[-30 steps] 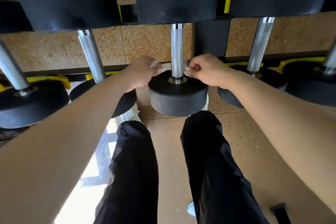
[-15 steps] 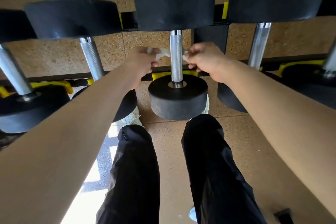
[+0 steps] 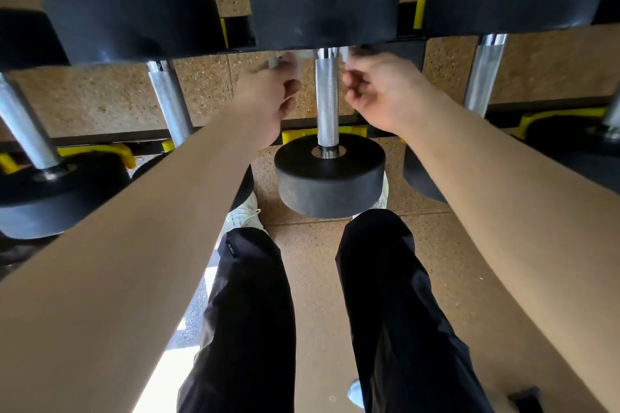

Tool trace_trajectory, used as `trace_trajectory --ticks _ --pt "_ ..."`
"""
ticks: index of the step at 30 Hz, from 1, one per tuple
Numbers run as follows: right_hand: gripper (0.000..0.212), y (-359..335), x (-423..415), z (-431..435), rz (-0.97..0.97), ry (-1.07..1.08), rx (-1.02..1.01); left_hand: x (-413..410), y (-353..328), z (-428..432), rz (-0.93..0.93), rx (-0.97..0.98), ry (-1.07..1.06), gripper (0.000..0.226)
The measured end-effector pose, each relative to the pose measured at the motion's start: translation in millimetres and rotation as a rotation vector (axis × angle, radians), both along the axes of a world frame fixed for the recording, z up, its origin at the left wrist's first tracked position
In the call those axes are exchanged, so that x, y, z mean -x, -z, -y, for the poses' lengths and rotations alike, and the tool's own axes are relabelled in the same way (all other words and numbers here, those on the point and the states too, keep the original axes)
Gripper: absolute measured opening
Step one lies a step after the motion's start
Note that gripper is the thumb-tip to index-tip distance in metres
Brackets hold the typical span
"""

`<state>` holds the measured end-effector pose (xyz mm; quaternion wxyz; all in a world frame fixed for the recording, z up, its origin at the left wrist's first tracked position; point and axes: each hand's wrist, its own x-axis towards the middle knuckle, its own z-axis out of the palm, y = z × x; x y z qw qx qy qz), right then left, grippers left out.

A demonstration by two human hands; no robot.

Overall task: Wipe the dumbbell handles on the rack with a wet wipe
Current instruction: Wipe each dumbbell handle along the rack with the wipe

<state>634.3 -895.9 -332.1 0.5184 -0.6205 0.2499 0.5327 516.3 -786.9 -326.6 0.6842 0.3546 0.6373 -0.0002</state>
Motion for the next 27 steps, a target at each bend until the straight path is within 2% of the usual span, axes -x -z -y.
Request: trace_trajectory --ticks 2,6,12,15,17,20,23,27 --pt "0.006 3.3 -8.6 13.5 -0.014 0.057 -0.05 -9.4 -3.2 8.5 -0.008 0.008 0.056 0.006" --pt "0.014 9.2 -12.1 28.0 0.002 0.037 -0.078 -11.2 -8.0 10.3 -0.017 0.002 0.057 0.007" --pt "0.008 3.9 7.3 -3.7 0.042 -0.034 -0.011 18.3 -10.6 1.3 0.017 -0.04 0.006 0.015" --pt "0.012 -1.7 -0.6 14.6 0.05 -0.051 -0.102 2.7 -12.0 7.6 -0.003 -0.057 0.046 0.008" --pt "0.013 -2.1 -6.7 31.1 0.089 -0.125 -0.15 -9.5 -12.8 12.4 -0.011 -0.087 0.099 0.013" --pt "0.017 1.5 -4.5 36.6 0.207 -0.289 -0.114 -4.8 -12.7 15.8 -0.068 -0.196 0.256 0.021" --pt "0.014 7.0 7.0 20.4 0.37 -0.442 -0.027 23.4 -6.6 12.5 -0.063 -0.286 0.455 0.004" --pt "0.01 4.9 7.6 19.9 0.551 -0.662 0.077 37.6 4.4 11.7 -0.076 -0.405 0.668 0.006"
